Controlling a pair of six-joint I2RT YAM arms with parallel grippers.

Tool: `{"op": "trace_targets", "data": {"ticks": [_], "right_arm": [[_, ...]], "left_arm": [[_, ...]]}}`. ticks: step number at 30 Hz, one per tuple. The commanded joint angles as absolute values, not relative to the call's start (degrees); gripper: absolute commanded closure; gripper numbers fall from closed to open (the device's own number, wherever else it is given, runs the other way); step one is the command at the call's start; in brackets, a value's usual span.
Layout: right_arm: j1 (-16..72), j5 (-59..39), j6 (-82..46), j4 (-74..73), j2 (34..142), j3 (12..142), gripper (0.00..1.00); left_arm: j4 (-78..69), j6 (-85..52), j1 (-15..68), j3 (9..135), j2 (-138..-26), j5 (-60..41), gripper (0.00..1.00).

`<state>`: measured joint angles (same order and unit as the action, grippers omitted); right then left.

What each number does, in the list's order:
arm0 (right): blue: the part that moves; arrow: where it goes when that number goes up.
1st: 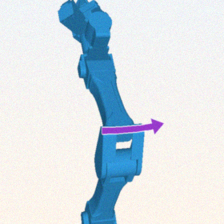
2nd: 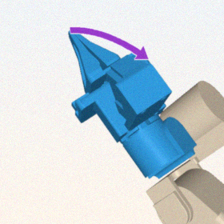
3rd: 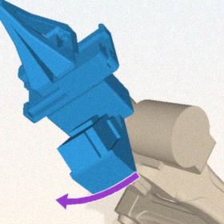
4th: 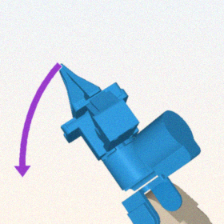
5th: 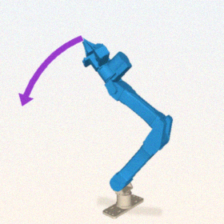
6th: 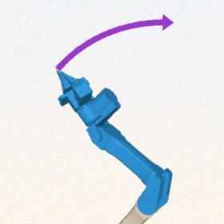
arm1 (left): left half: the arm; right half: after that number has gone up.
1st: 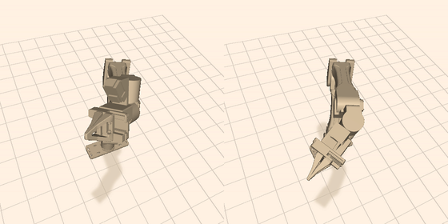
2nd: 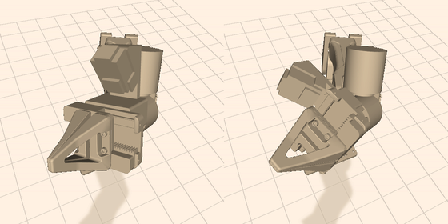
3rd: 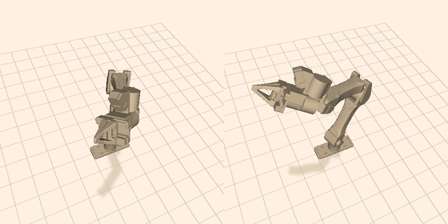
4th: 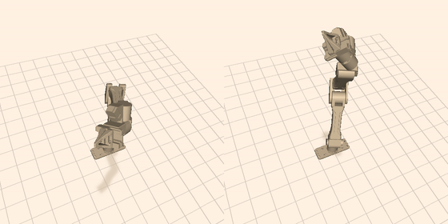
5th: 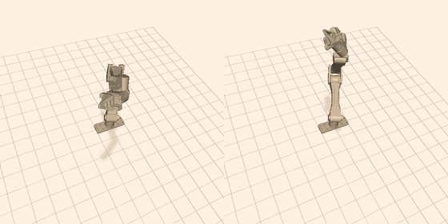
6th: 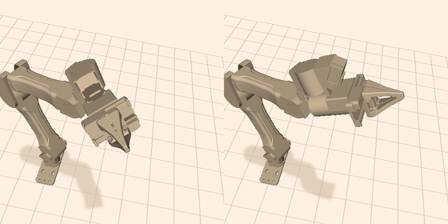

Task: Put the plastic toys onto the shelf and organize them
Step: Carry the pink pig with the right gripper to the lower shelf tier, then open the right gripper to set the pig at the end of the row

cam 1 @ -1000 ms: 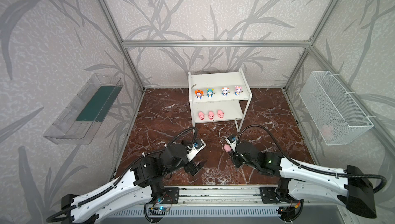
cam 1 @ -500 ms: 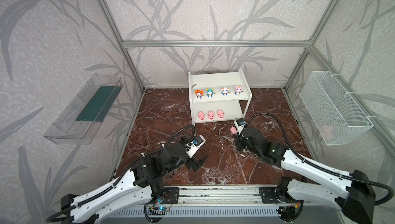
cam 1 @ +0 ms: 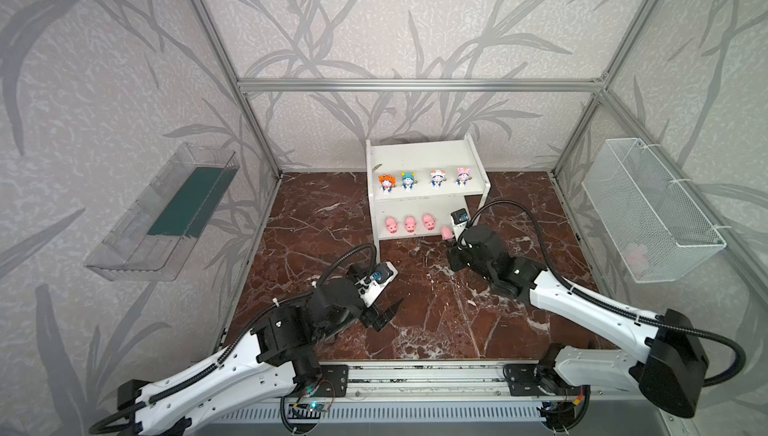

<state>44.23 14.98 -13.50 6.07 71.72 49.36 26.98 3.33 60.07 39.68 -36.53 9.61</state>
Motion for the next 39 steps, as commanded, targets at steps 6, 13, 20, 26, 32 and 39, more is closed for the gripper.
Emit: {"op": "trace_targets", "data": {"ticks": [6,13,20,26,32,39], "right_arm": [[42.0,15.5,-12.4,2.7,75.3,52.1,0.8],[40.7,15.5,-12.5,1.1,77.7,53.4,0.8],[39.9,16.0,-12.8,0.1,79.6,54.3,0.8],[39.6,16.4,-13.1,-0.9,81.0,54.7,0.79],[39.4,17.1,-13.4,-1.4,82.0,55.2,0.79],[39.0,17.3,-13.4,-1.5,83.1,55.7,0.77]], "left_arm": [[27.7,5.2,60.3,40.5,-36.9,10.6,0.01],[28.4,5.3,60.3,40.5,-37.3,10.8,0.01],[28.7,5.4,60.3,40.6,-37.3,10.8,0.01],[28.8,5.4,60.2,40.5,-37.2,10.7,0.01],[28.9,5.4,60.3,40.5,-37.4,10.6,0.01],[28.9,5.4,60.3,40.5,-37.4,10.7,0.01]]}}
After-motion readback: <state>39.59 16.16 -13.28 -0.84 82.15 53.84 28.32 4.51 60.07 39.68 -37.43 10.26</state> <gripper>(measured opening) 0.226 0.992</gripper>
